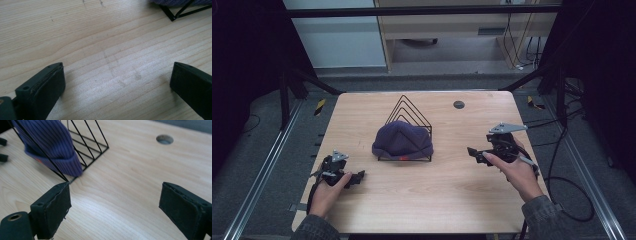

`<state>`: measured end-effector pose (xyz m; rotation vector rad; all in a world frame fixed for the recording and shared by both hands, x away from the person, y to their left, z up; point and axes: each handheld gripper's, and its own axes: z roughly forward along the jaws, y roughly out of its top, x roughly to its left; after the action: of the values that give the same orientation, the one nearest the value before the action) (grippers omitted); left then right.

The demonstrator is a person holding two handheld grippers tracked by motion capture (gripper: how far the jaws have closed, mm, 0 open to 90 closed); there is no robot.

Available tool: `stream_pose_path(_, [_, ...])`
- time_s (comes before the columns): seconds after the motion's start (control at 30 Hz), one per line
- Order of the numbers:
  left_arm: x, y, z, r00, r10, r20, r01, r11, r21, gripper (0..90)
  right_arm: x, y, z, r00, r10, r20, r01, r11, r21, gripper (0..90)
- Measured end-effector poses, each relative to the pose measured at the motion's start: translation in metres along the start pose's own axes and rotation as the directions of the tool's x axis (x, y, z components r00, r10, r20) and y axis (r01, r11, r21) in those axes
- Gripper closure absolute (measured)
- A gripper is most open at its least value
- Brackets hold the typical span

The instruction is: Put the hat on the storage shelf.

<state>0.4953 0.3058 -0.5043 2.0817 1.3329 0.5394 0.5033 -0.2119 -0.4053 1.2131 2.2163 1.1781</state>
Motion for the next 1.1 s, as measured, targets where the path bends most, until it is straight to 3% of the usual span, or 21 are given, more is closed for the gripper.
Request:
stream_pose_path(0.13, [0.000,0.000,0.000,1.0000,0.001,0.001,-0.001,1.0000,-0.004,0.0,0.001,-0.013,0.017,0.9997,0.024,0.005,-0.024,0.9987,0.045,11.0])
stream_pose_path(0.3, [0.000,0.000,0.001,1.0000,-0.001,0.002,0.001,0.9999,-0.011,0.0,0.004,-0.030,0.044,0.9966,0.063,0.054,-0.069,0.9901,0.122,11.8])
stream_pose_path(0.5, [0.000,0.001,0.001,0.9999,0.011,0.003,-0.011,0.9999,-0.006,0.0,-0.006,-0.044,0.060,0.9791,0.164,0.120,-0.176,0.9799,0.094,13.1])
stream_pose_path(0.6, [0.000,0.001,0.002,0.9999,0.009,0.005,-0.009,0.9999,-0.007,0.0,-0.010,-0.046,0.064,0.9711,0.202,0.127,-0.215,0.9722,0.093,13.1])
stream_pose_path(0.93, [0.000,0.000,0.002,0.9999,0.009,0.005,-0.009,0.9999,-0.013,0.0,-0.005,-0.057,0.078,0.9817,0.100,0.162,-0.132,0.9719,0.195,12.6])
stream_pose_path(1.1, [0.000,0.000,0.002,0.9999,0.010,0.008,-0.009,0.9999,-0.014,0.0,-0.002,-0.060,0.079,0.9818,0.062,0.180,-0.097,0.9757,0.196,11.7])
